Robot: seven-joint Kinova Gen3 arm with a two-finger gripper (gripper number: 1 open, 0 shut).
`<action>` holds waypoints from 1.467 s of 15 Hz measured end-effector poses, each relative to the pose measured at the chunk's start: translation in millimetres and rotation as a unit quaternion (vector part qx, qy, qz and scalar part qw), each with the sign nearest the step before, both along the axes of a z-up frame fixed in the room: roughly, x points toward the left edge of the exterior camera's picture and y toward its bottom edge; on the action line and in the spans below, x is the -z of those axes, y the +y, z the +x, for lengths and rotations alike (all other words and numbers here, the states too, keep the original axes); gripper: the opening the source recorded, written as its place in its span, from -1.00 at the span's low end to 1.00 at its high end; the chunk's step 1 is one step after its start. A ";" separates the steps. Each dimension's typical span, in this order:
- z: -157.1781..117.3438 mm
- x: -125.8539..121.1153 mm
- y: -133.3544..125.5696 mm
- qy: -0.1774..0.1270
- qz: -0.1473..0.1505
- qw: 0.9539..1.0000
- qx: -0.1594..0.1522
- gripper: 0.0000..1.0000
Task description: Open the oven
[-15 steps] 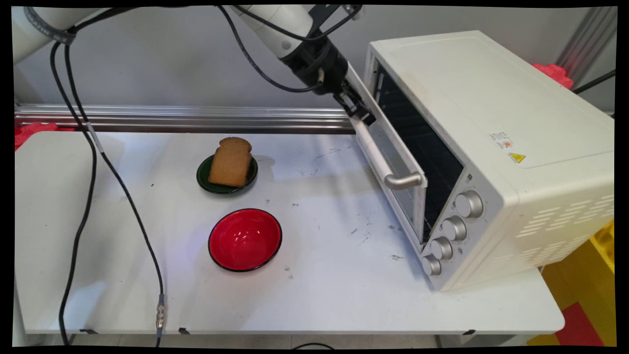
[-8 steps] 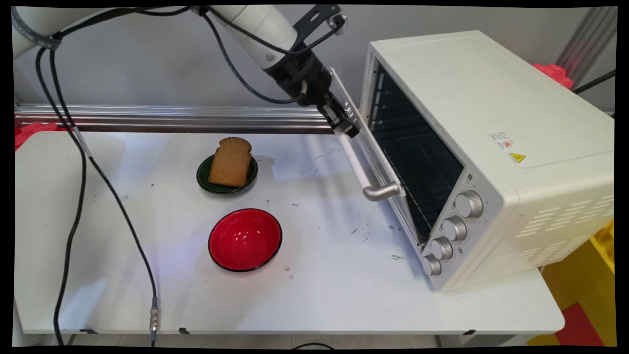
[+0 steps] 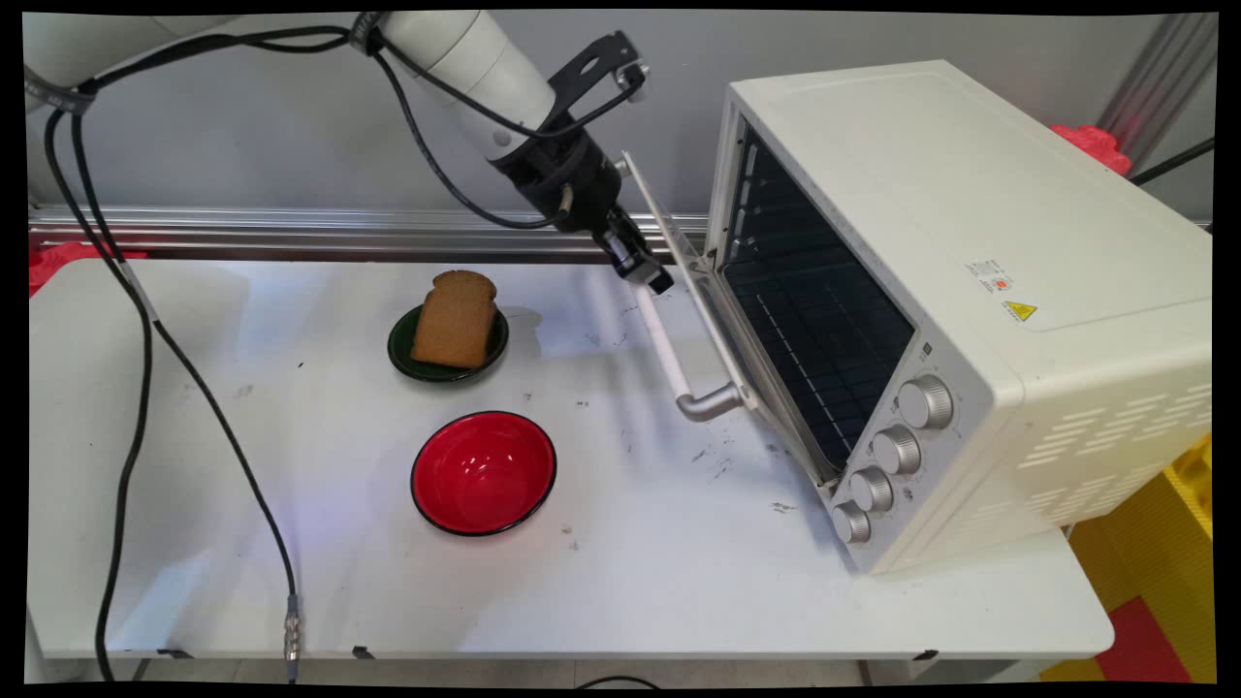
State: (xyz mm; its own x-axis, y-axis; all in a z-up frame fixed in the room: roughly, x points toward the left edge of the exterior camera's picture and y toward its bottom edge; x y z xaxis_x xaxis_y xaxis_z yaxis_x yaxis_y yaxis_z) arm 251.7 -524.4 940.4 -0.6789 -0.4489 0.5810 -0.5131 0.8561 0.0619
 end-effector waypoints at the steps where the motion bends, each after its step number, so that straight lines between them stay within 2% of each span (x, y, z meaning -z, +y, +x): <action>1: 2.6 2.5 1.1 -0.002 0.001 1.000 0.000 -1.00; 22: 28.5 53.4 18.6 -0.025 0.017 0.999 -0.011 -1.00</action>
State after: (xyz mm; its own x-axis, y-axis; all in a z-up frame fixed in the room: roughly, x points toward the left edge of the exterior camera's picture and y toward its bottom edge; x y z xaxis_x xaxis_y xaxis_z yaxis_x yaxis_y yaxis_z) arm 280.2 -505.8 886.9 -0.6967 -0.4835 0.5300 -0.5356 0.8420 0.0641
